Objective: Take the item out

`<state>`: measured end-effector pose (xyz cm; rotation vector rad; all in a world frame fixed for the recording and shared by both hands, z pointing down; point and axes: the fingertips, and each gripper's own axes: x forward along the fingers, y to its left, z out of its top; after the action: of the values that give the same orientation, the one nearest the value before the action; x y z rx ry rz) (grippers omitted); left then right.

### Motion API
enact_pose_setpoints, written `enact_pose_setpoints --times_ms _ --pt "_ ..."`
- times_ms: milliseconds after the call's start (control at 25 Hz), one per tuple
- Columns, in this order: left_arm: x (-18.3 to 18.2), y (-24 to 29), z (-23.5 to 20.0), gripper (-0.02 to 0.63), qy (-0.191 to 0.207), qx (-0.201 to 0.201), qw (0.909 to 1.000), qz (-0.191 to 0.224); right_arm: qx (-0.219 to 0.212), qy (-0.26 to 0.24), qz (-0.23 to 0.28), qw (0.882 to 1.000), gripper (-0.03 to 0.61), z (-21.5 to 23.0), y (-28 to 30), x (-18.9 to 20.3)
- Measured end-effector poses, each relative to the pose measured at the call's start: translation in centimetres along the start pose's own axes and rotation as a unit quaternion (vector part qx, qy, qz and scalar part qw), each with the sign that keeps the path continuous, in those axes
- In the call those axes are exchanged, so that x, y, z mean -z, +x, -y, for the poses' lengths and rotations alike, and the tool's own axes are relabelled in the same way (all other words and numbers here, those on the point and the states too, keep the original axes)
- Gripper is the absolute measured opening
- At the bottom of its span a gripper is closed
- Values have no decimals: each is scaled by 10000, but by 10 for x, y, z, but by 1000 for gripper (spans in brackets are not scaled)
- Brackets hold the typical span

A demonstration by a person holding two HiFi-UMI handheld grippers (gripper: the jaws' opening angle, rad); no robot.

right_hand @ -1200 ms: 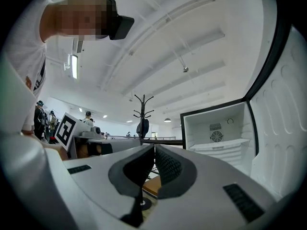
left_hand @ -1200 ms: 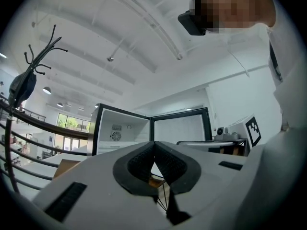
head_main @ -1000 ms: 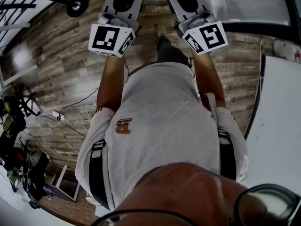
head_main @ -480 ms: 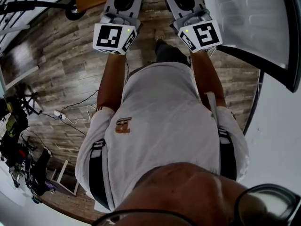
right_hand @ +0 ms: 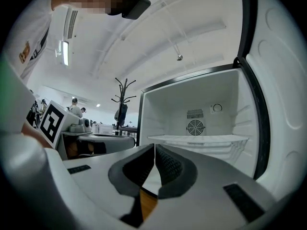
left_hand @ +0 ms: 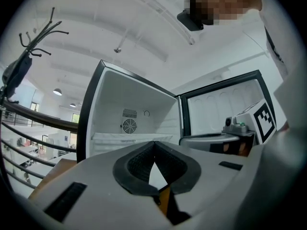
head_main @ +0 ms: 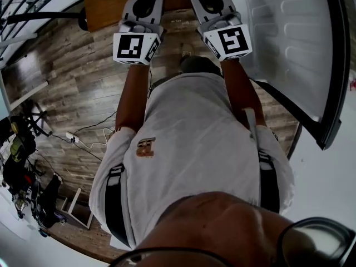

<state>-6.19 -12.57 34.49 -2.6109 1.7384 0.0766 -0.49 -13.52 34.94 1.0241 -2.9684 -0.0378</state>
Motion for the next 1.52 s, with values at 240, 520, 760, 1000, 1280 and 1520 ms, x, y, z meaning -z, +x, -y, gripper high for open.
enact_pose_setpoints --times_ms 240,520,760,1000,1280,1520 --pt "9 52 -12 18 -29 -196 9998 -83 76 43 -189 9998 34 52 31 8" --pt "23 82 -28 18 -87 -354 9992 -163 317 179 -538 9979 35 85 59 39" --pt "26 93 -37 18 -109 -359 9989 -280 513 330 -903 9940 35 105 76 59" --pt "40 102 -49 18 -170 -221 9989 -372 701 387 -1145 9902 37 115 93 81" --pt "49 116 -49 18 -211 73 9986 -471 1009 904 -1530 9789 37 146 110 114" --pt "46 119 -46 18 -227 246 9979 -548 1317 1236 -1834 9663 44 172 118 127"
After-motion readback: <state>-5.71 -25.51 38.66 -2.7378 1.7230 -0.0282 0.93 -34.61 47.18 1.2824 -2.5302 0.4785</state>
